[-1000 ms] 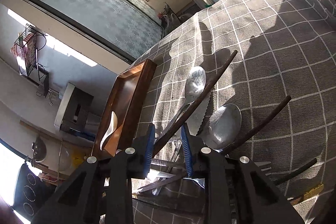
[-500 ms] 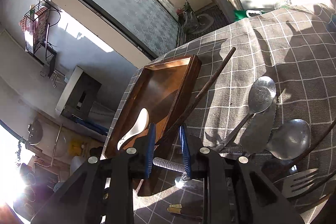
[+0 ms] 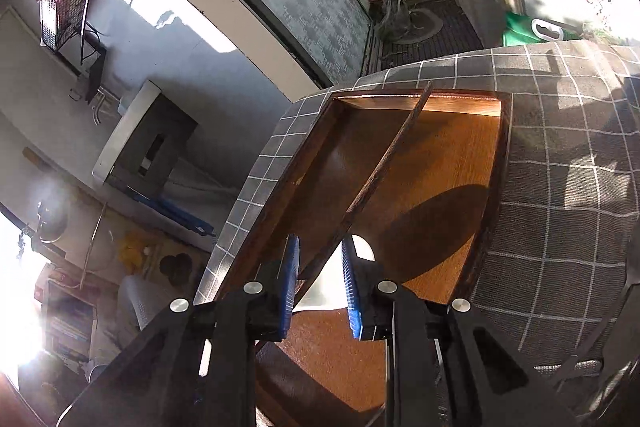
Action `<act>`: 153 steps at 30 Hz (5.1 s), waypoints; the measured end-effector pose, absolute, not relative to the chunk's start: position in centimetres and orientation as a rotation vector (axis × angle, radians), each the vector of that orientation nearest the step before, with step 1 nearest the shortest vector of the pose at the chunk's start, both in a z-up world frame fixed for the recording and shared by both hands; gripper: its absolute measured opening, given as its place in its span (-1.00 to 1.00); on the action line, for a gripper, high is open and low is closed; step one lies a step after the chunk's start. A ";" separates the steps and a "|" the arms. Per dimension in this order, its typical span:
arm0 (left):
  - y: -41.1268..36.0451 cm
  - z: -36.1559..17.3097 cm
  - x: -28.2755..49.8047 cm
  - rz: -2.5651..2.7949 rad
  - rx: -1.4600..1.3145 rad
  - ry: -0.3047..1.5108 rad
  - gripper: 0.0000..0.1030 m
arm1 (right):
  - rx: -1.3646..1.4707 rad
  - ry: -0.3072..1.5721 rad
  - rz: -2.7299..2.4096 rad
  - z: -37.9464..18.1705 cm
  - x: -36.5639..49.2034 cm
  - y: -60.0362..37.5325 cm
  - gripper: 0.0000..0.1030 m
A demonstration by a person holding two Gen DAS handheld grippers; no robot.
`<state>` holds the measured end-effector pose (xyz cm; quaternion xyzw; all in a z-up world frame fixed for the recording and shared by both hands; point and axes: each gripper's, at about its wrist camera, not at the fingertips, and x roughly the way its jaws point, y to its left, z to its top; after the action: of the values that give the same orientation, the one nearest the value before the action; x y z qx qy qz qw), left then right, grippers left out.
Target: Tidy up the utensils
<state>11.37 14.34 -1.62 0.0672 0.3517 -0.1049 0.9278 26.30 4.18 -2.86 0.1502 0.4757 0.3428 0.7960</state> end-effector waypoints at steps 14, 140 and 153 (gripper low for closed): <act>17.3 -3.4 13.9 -0.150 0.118 0.789 -0.85 | 0.285 0.952 0.772 -1.0 23.8 2.7 -0.26; 11.9 -3.8 16.3 -0.209 0.129 0.730 -0.84 | 0.374 0.942 0.661 -1.2 26.7 -4.0 -0.03; 6.4 -0.8 12.5 -0.322 0.194 0.622 0.34 | 0.276 0.868 0.542 1.8 19.5 -18.6 0.14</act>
<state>12.52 6.45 -0.83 0.0948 0.3043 -0.1573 0.9347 19.55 -18.64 1.84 0.1317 0.4138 0.2586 0.8629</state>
